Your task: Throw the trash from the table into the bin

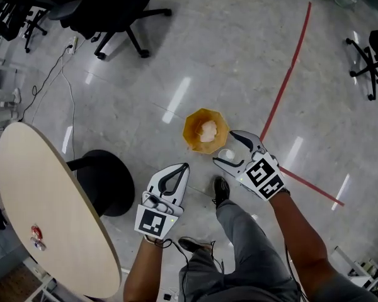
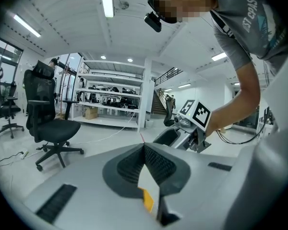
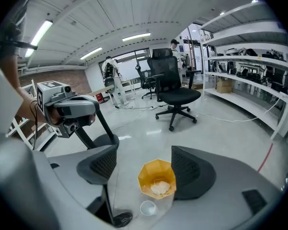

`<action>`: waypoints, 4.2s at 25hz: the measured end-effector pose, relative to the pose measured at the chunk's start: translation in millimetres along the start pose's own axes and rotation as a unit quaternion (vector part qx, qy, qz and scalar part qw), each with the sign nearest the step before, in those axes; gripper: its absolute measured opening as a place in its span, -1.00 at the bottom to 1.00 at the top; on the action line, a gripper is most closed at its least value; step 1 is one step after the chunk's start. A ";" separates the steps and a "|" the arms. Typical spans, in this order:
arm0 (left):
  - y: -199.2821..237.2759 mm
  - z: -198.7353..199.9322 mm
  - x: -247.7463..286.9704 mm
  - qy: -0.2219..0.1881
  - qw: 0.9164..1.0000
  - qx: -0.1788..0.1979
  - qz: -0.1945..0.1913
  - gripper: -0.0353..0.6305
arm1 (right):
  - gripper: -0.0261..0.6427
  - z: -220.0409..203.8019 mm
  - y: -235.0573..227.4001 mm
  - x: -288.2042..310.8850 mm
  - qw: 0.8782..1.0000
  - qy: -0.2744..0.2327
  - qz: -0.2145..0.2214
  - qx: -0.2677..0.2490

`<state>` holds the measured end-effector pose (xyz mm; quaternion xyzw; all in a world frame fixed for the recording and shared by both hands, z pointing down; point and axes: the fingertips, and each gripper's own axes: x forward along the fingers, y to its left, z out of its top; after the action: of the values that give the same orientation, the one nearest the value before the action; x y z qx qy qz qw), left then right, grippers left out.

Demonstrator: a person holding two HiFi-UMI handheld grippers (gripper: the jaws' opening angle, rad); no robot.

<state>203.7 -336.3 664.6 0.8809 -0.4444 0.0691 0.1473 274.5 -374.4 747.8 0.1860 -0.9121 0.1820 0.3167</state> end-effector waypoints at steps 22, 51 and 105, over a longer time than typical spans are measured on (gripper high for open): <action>-50.0 16.9 -59.7 0.012 1.000 -0.005 -0.008 -0.79 | 0.11 -84.3 13.9 -40.5 0.996 0.059 -0.051 0.049; 30.2 -93.2 -63.0 0.069 0.993 0.045 -0.084 -0.79 | -0.18 -477.5 -44.9 283.1 0.922 0.388 -0.004 0.001; -24.2 180.2 -83.3 -0.020 0.996 0.083 -0.007 -0.79 | -0.83 128.8 56.2 -90.1 0.991 -0.057 -0.056 -0.107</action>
<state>171.9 -317.0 468.1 0.8945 -0.4336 0.0871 0.0654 249.0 -363.5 583.1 0.2119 -0.9310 0.0550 0.2920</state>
